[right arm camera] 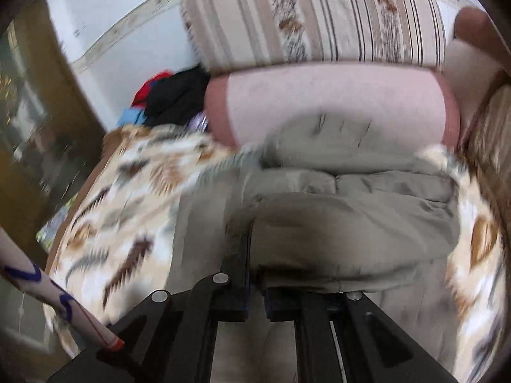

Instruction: Fold large clothes

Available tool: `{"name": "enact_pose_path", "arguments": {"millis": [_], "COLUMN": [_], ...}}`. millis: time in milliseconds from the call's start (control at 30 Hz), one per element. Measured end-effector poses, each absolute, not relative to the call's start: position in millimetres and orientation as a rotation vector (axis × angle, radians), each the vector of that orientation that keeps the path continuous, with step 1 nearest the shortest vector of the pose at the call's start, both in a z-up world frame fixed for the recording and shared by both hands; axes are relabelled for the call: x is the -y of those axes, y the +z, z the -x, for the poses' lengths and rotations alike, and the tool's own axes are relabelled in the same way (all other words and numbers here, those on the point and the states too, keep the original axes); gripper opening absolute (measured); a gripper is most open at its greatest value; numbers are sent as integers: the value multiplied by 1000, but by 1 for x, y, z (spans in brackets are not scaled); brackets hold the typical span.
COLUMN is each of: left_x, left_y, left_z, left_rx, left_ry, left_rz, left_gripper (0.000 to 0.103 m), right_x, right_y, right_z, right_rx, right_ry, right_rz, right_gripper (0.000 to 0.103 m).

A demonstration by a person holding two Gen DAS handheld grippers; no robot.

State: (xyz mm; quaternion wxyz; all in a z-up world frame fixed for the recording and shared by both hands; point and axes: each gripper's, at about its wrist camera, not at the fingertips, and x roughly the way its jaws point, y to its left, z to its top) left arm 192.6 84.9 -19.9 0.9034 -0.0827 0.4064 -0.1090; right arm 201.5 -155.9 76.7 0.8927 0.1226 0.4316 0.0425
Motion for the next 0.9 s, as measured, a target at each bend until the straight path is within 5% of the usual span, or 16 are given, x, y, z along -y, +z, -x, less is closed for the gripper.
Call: {"name": "enact_pose_path", "arguments": {"millis": [300,433,533,700,900], "left_x": [-112,-111,-109,-108,-106], "left_y": [-34,-33,-31,-28,-32], "left_z": [-201,-196,-195,-195,-197], "left_rx": [-858,-852,-849,-846,-861], "left_ry": [-135,-131,-134,-142,-139], "left_rz": [230,220,201,203,195], "left_gripper": [97,97,97,97,97], "right_x": [141,152,150,145,167], "right_y": [-37,-26,-9,20,77], "right_z": [-249,-247,-226,-194,-203], "right_rx": [-1043,-1025,-1007,-999,-784], "right_ry": [-25,-27,2,36,-91], "right_rz": [-246,-319,-253,-154,-96], "right_gripper": [7,19,57,60,63]}}
